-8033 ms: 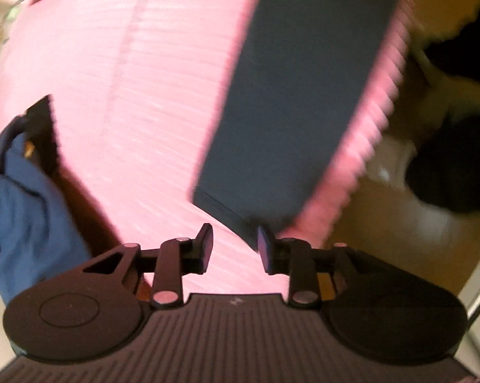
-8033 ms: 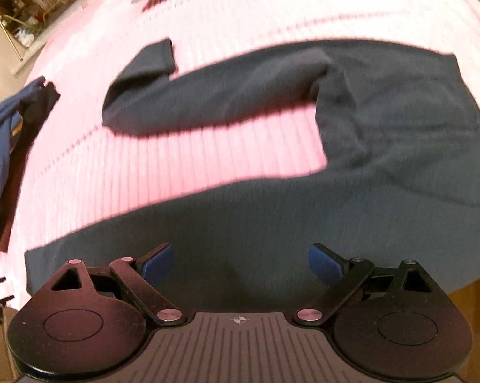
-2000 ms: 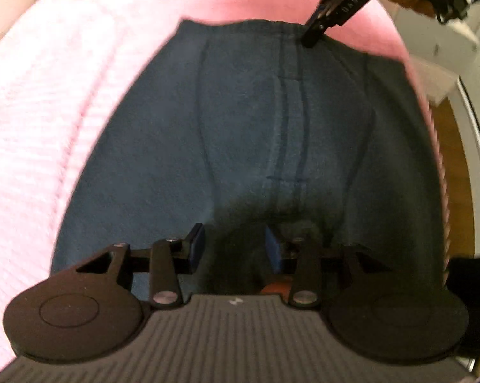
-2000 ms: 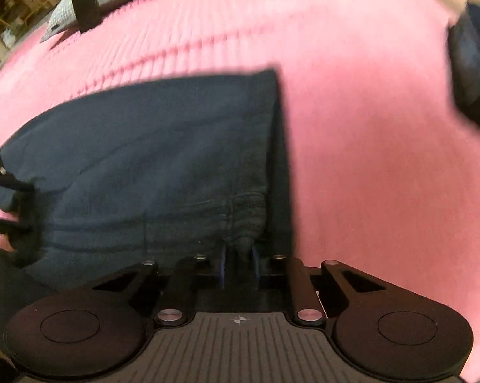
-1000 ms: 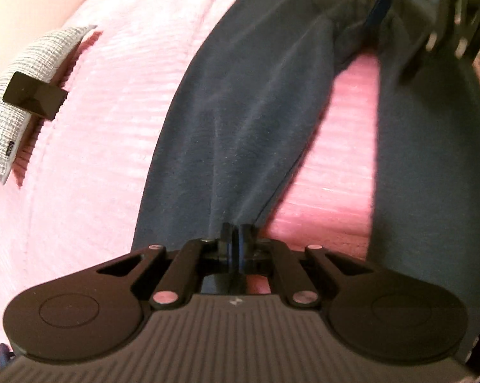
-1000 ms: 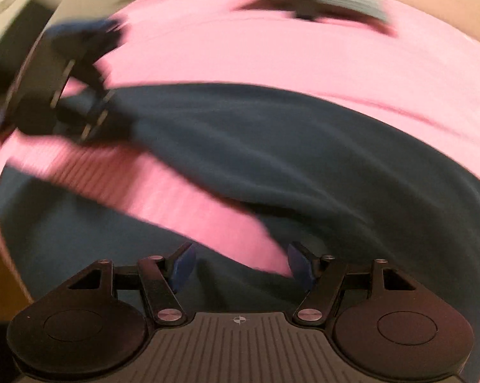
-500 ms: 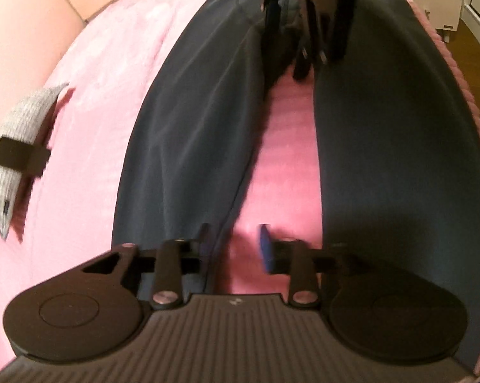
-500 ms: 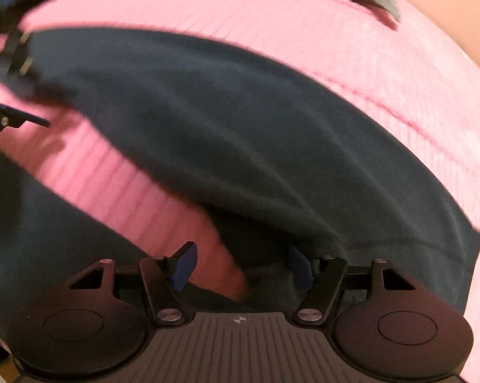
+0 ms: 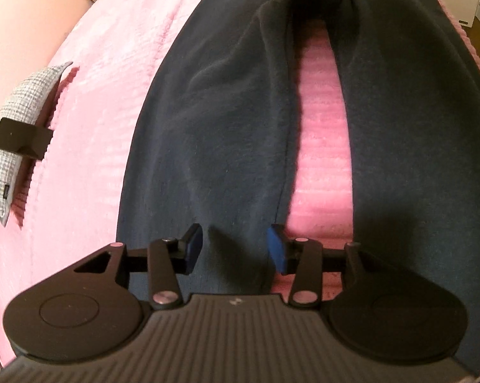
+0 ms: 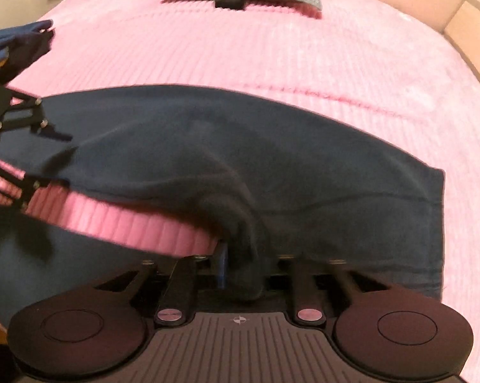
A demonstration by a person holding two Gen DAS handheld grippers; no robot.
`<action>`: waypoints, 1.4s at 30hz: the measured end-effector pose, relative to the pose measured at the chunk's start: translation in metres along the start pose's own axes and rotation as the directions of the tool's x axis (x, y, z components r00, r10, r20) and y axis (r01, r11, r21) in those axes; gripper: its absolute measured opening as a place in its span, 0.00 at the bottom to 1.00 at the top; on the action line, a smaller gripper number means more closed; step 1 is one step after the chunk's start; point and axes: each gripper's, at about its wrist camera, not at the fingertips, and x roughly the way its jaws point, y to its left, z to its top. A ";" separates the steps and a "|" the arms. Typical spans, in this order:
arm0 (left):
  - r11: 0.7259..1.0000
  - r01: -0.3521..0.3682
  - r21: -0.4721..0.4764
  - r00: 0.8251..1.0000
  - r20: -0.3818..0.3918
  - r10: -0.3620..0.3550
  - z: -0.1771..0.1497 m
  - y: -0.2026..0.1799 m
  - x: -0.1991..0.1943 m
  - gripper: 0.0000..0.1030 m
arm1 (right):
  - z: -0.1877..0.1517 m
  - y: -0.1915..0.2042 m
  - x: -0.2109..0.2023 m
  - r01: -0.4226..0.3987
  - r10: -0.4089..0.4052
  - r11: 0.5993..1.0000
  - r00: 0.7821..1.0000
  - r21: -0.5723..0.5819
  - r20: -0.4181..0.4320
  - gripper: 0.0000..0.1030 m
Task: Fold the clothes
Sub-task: 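Release the sweatpants and raise both grippers away from the bed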
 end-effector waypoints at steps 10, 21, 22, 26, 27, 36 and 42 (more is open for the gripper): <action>0.977 -0.028 -0.210 0.994 -0.106 0.006 -0.048 -0.008 -0.063 0.41 | -0.062 -0.016 0.006 -0.081 0.150 0.953 0.964 0.293 -0.220 0.72; 0.907 -0.084 -0.412 0.981 -0.193 0.003 -0.145 -0.039 -0.189 0.60 | -0.084 0.038 -0.121 0.045 0.022 0.891 0.990 0.451 -0.142 0.93; 0.894 -0.088 -0.440 0.982 -0.190 0.003 -0.154 -0.039 -0.200 0.63 | -0.086 0.046 -0.131 0.055 0.007 0.878 0.992 0.476 -0.126 0.93; 0.837 -0.119 -0.533 0.982 -0.187 0.021 -0.183 -0.037 -0.240 0.77 | -0.090 0.074 -0.166 0.097 -0.041 0.830 0.993 0.550 -0.113 0.99; 0.824 -0.133 -0.551 0.982 -0.189 0.032 -0.189 -0.037 -0.249 0.79 | -0.090 0.079 -0.173 0.098 -0.043 0.819 0.993 0.565 -0.110 1.00; 0.684 -0.287 -0.671 0.946 -0.310 0.093 -0.221 -0.045 -0.297 0.94 | -0.065 0.082 -0.206 0.101 -0.073 0.815 0.995 0.570 -0.071 1.00; 0.505 -0.356 -0.786 0.927 -0.364 0.087 -0.209 -0.061 -0.312 0.95 | -0.055 0.048 -0.209 0.053 -0.053 0.879 0.999 0.474 -0.013 1.00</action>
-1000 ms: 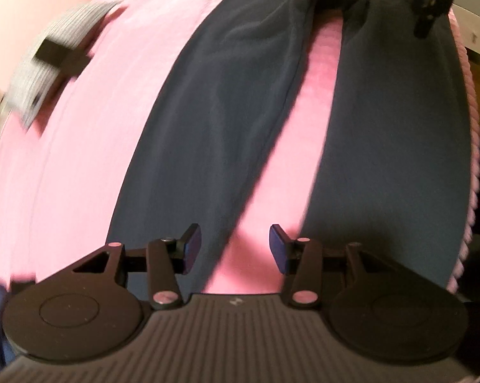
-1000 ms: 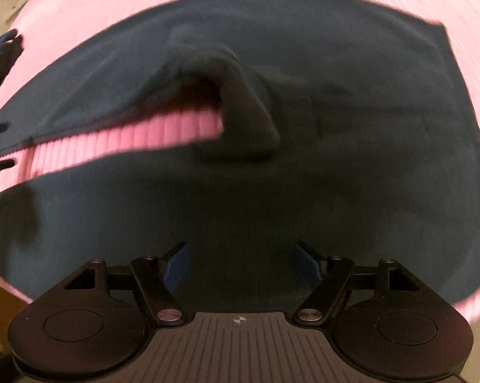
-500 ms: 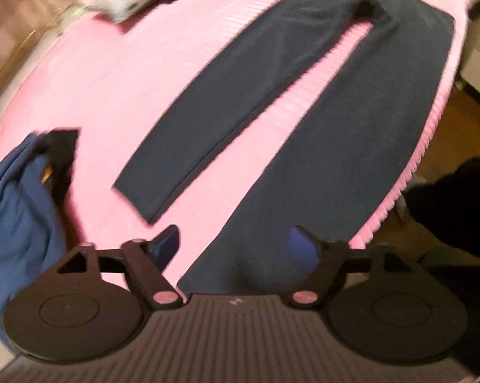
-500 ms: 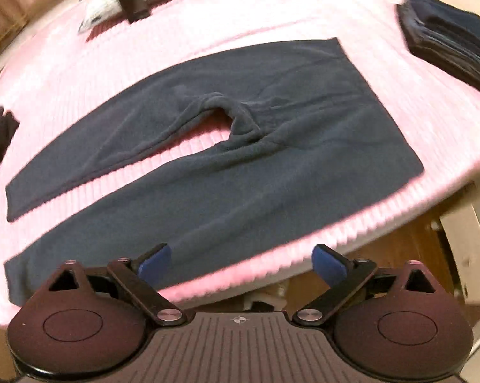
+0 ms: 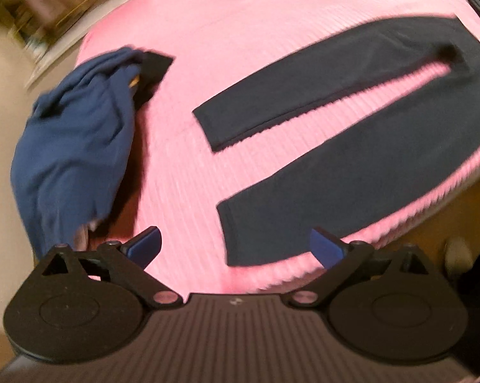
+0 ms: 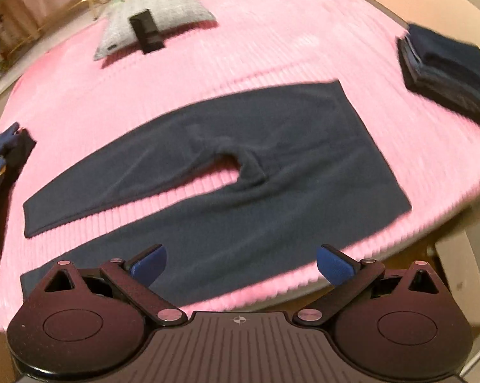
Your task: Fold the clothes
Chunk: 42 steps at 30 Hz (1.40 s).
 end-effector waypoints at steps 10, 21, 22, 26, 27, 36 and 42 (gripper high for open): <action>0.988 -0.020 -0.155 0.999 0.023 0.024 0.020 -0.150 -0.060 0.95 | 0.010 -0.116 0.013 -0.086 0.086 0.993 0.996 -0.086 -0.006 1.00; 0.981 0.060 0.185 0.996 0.058 -0.072 0.033 -0.320 -0.074 0.95 | -0.014 -0.275 0.052 -0.165 0.174 0.977 0.983 0.132 -0.063 0.99; 0.967 0.072 0.242 0.994 0.062 -0.090 0.036 -0.336 -0.071 0.95 | -0.015 -0.284 0.061 -0.178 0.189 0.970 0.980 0.165 -0.056 0.92; 0.909 0.125 0.398 0.984 0.064 -0.164 0.048 -0.383 -0.052 0.95 | -0.016 -0.312 0.110 -0.200 0.214 0.935 0.977 0.294 -0.016 0.66; 0.899 0.132 0.417 0.983 0.062 -0.173 0.050 -0.391 -0.046 0.95 | -0.017 -0.317 0.124 -0.196 0.210 0.927 0.978 0.321 -0.008 0.66; 0.861 0.139 0.489 0.985 0.017 -0.169 0.066 -0.413 -0.008 0.95 | -0.023 -0.354 0.195 -0.206 0.195 0.859 0.978 0.469 0.072 0.44; 0.865 0.135 0.483 0.987 0.011 -0.161 0.068 -0.408 -0.015 0.95 | -0.010 -0.374 0.189 -0.198 0.176 0.865 0.980 0.461 0.091 0.09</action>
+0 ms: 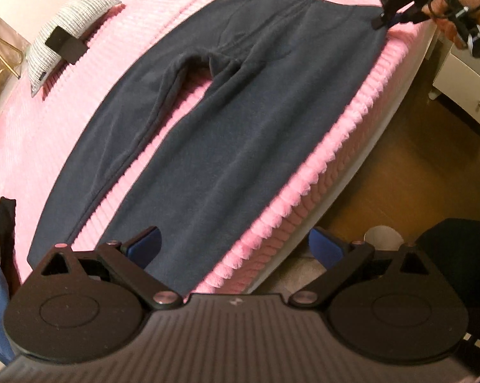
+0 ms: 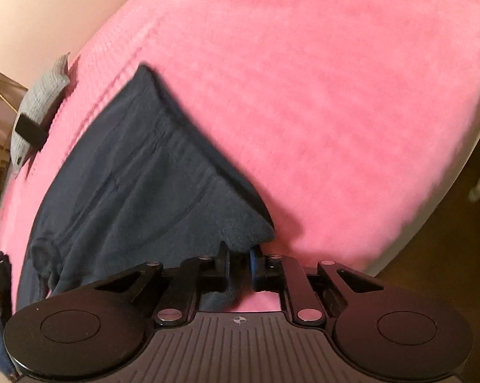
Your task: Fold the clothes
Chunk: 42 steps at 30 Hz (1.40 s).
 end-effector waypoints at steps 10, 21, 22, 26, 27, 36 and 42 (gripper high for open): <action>0.994 -0.030 -0.109 0.999 -0.030 0.027 -0.013 0.014 -0.016 0.94 | -0.007 0.029 -0.015 0.141 -0.148 0.976 0.988 -0.167 -0.036 0.61; 0.871 -0.096 -0.482 0.995 -0.064 0.074 -0.029 0.083 -0.074 0.94 | -0.032 0.167 -0.106 -0.004 -0.132 0.764 0.978 -0.646 -0.162 0.90; 0.857 -0.100 -0.505 0.995 -0.062 0.079 -0.031 0.089 -0.078 0.94 | -0.035 0.180 -0.112 -0.010 -0.137 0.722 0.978 -0.692 -0.158 0.90; 0.812 -0.117 -0.571 0.993 -0.057 0.103 -0.035 0.106 -0.091 0.94 | -0.046 0.213 -0.128 -0.017 -0.163 0.579 0.977 -0.815 -0.136 0.93; 0.808 -0.121 -0.577 0.993 -0.058 0.108 -0.035 0.108 -0.093 0.94 | -0.048 0.215 -0.129 -0.017 -0.166 0.569 0.977 -0.822 -0.134 0.93; 0.802 -0.116 -0.586 0.992 -0.036 0.117 -0.039 0.106 -0.103 0.94 | -0.067 0.230 -0.135 -0.017 -0.187 0.478 0.975 -0.878 -0.120 0.93; 0.798 -0.118 -0.591 0.993 -0.046 0.113 -0.046 0.103 -0.101 0.94 | -0.080 0.241 -0.140 -0.018 -0.200 0.413 0.974 -0.910 -0.109 0.93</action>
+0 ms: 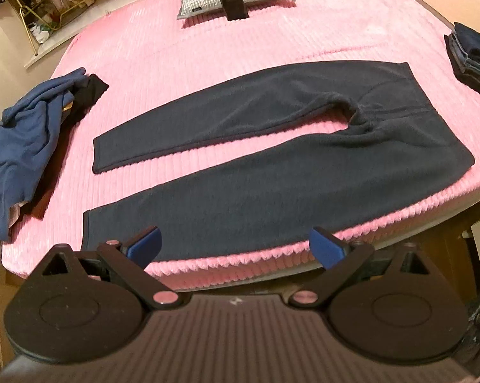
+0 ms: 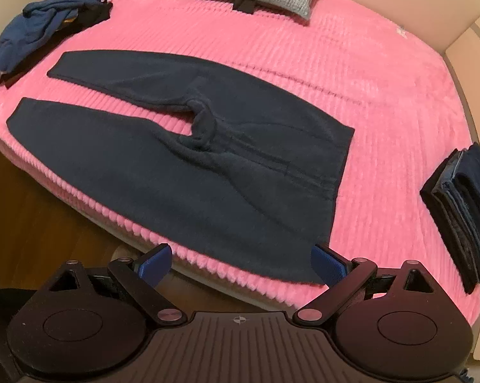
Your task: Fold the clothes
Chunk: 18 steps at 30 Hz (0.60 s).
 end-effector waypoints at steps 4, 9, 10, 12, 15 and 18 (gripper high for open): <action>1.000 -0.001 -0.004 1.000 -0.003 0.001 -0.003 0.004 0.001 0.94 | 0.001 0.005 0.000 0.003 -0.003 1.000 1.000 -0.003 -0.004 0.93; 1.000 -0.005 -0.011 1.000 -0.004 0.005 -0.005 0.008 0.002 0.94 | 0.003 0.009 -0.001 0.004 -0.004 1.000 1.000 -0.011 -0.005 0.93; 1.000 -0.006 -0.012 1.000 -0.004 0.006 -0.005 0.008 0.003 0.94 | 0.003 0.010 0.000 0.004 -0.004 1.000 1.000 -0.013 -0.007 0.93; 1.000 -0.008 -0.013 1.000 -0.004 0.008 -0.005 0.009 0.003 0.94 | 0.002 0.011 0.002 0.002 -0.003 1.000 1.000 -0.018 -0.011 0.93; 1.000 -0.015 -0.010 1.000 -0.015 0.015 -0.007 0.010 0.004 0.94 | 0.003 0.012 0.004 0.001 -0.002 1.000 1.000 -0.029 -0.015 0.93; 1.000 -0.018 -0.011 1.000 -0.011 0.018 -0.006 0.010 0.002 0.94 | 0.004 0.011 0.006 0.000 0.000 1.000 1.000 -0.030 -0.012 0.93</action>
